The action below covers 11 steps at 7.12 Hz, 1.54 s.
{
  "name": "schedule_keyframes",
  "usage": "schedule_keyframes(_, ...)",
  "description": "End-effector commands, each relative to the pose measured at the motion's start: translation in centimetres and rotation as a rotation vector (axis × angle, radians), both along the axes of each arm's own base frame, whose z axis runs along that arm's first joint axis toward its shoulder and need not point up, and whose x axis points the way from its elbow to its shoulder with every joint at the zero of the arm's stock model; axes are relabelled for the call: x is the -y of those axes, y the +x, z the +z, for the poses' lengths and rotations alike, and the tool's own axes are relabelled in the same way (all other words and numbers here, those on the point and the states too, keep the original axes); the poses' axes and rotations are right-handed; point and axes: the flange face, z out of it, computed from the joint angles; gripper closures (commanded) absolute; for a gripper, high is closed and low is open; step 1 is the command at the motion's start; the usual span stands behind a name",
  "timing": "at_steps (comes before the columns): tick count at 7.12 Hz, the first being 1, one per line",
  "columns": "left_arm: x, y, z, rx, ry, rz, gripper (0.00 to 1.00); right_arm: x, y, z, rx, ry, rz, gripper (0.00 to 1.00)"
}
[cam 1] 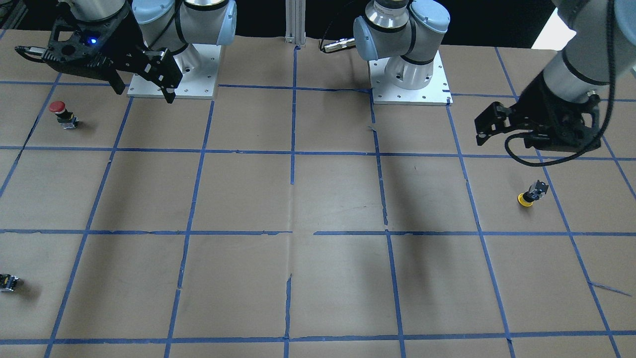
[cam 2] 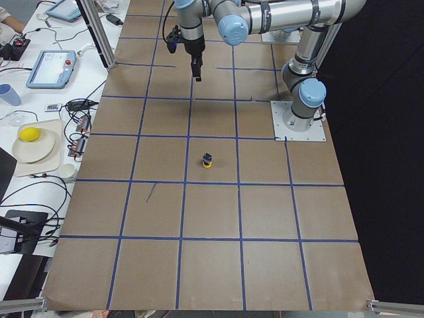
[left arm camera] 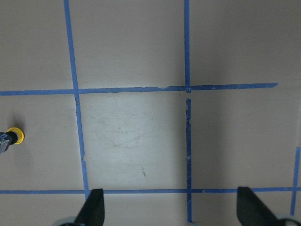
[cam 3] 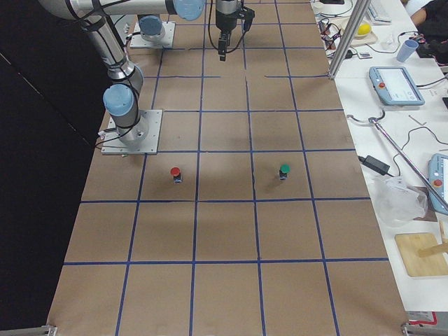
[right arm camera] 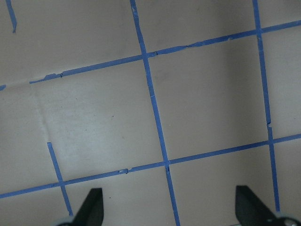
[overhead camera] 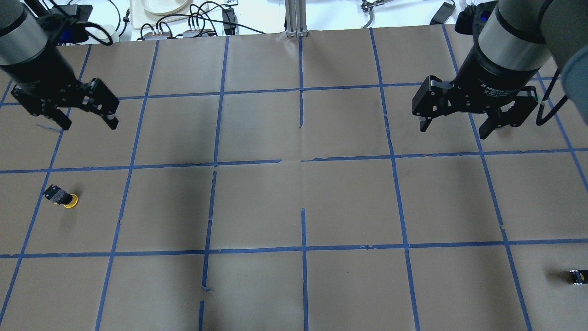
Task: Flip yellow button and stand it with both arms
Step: 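Move the left gripper down over the lying yellow-capped button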
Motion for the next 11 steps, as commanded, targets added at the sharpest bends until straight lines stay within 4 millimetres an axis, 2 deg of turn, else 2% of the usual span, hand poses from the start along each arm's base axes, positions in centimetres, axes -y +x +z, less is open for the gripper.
schedule_keyframes(1,-2.2,10.8,-5.4,-0.034,-0.003,-0.075,0.01,-0.1,0.0,-0.3,-0.004,0.005,0.0,0.0)
schedule_keyframes(2,-3.3,14.0,-7.7,-0.035,-0.025,-0.13,0.0,-0.1,0.1,-0.1,-0.001,0.002,0.001,0.0)
schedule_keyframes(3,-4.8,15.4,-10.6,-0.042,-0.012,-0.168,0.01,-0.1,0.0,-0.4,-0.004,0.008,0.0,0.0)
schedule_keyframes(4,-5.1,17.1,-14.0,0.023,-0.026,-0.264,0.01,-0.2,0.1,-0.3,-0.001,0.005,0.0,0.0)
schedule_keyframes(5,-5.7,19.8,-16.9,0.042,-0.033,-0.34,0.02,-0.2,0.0,-0.4,-0.004,0.01,0.002,0.0)
schedule_keyframes(6,-6.0,22.4,-18.7,0.009,-0.015,-0.44,0.02,-0.1,0.1,-0.1,-0.001,0.011,0.012,0.0)
schedule_keyframes(8,-5.4,22.0,-20.7,-0.044,-0.005,-0.648,0.04,-0.1,-0.1,-0.5,0.0,0.019,0.008,0.0)
schedule_keyframes(11,-5.1,21.3,-21.7,-0.06,0.002,-0.714,0.07,-0.1,-0.1,-0.7,0.001,0.022,0.006,0.0)
